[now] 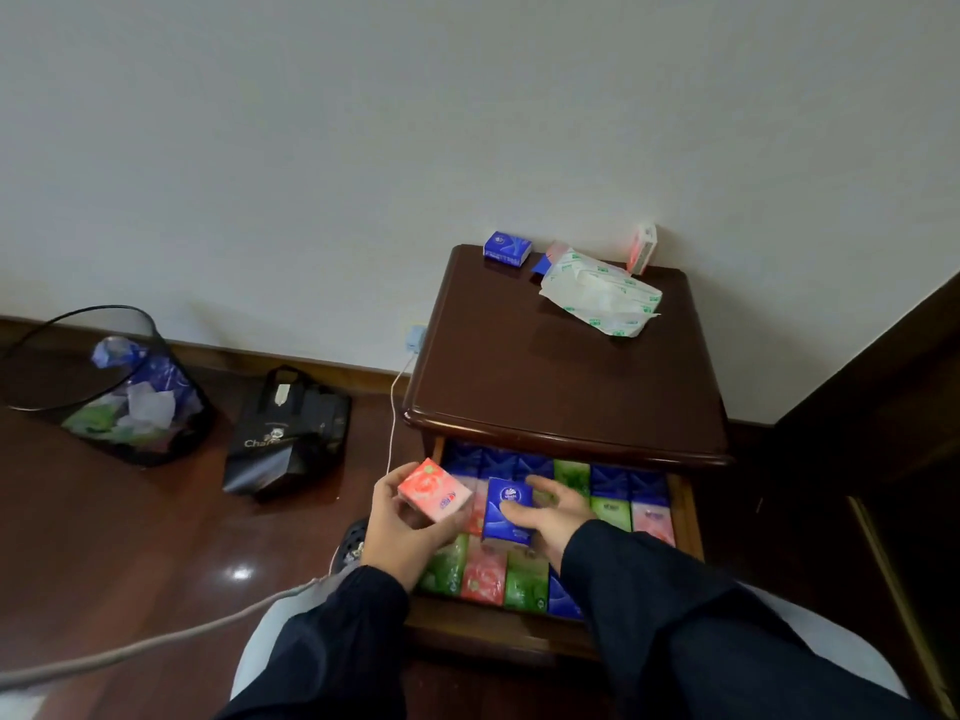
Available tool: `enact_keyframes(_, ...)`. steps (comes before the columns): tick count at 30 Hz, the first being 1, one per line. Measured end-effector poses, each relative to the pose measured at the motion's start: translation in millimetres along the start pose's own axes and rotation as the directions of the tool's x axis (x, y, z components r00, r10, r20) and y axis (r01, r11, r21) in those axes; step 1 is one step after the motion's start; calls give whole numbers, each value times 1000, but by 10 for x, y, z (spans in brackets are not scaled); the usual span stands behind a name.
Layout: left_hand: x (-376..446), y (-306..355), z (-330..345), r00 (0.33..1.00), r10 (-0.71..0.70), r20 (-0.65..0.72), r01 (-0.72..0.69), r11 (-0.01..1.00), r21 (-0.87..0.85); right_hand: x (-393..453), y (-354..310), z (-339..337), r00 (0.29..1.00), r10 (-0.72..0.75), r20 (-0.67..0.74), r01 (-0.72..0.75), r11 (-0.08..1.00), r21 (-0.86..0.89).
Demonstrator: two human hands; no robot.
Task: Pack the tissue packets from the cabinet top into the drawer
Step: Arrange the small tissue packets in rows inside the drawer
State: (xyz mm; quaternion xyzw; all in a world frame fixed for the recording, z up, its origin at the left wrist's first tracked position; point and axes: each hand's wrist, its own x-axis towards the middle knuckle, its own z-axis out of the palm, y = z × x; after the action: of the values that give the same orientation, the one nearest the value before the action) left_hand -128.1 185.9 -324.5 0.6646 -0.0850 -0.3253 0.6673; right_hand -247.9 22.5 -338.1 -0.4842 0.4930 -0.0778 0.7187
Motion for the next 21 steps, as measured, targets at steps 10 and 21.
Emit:
enact_keyframes(10, 80, -44, -195, 932, -107, -345, 39, 980, -197, 395, -101, 611, 963, -50, -264, 2, 984, -176)
enact_keyframes(21, 23, -4, -156, 955, -85, -283, 48, 989, -137, 456, -83, 692, 958, -150, -244, 72, 950, -304)
